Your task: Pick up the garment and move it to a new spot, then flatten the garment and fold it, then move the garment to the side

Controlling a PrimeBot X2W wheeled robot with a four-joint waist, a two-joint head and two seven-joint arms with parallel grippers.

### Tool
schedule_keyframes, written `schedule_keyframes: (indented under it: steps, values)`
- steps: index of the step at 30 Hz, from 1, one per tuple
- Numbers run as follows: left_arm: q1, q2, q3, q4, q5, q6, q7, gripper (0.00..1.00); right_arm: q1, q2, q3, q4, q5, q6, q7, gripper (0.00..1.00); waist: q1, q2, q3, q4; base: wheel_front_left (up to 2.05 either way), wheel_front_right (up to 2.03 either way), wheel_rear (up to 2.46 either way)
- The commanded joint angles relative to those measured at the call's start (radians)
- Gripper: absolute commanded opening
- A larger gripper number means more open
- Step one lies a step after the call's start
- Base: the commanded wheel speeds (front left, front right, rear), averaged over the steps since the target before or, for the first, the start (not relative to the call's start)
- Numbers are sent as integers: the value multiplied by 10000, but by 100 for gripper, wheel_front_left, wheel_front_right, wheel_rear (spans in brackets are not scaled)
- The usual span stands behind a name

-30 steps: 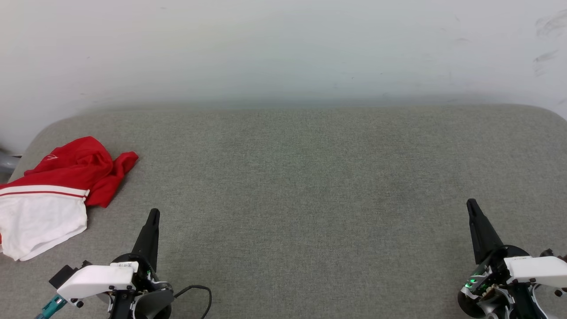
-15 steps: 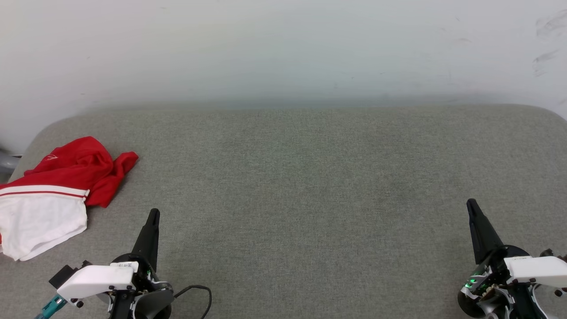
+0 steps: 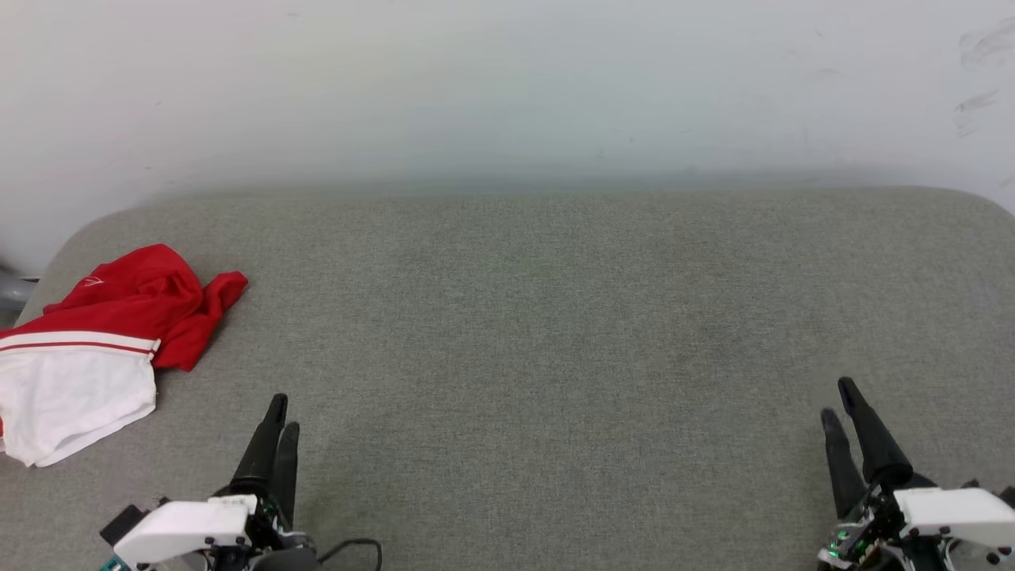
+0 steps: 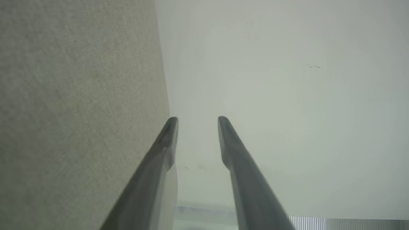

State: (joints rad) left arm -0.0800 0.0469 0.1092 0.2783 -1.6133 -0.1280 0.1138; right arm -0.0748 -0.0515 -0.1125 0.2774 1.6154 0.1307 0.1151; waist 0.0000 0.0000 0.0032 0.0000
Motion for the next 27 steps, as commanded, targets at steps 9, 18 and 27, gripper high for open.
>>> schedule_keyframes:
  steps: [9,18,27]
  values:
    - [76,5,73,-280,681,-3,-452,100,93,1,-49,-145,-824,0,-454,100,0,0,9,7,0,0,0]
    - [70,10,142,-876,2599,310,-872,100,163,2,-191,-779,-2493,0,-874,100,0,0,24,9,0,0,0]
    - [180,15,-162,-1546,4704,925,-1250,100,258,3,-74,-1594,-4720,0,-1256,100,0,0,37,4,0,0,0]
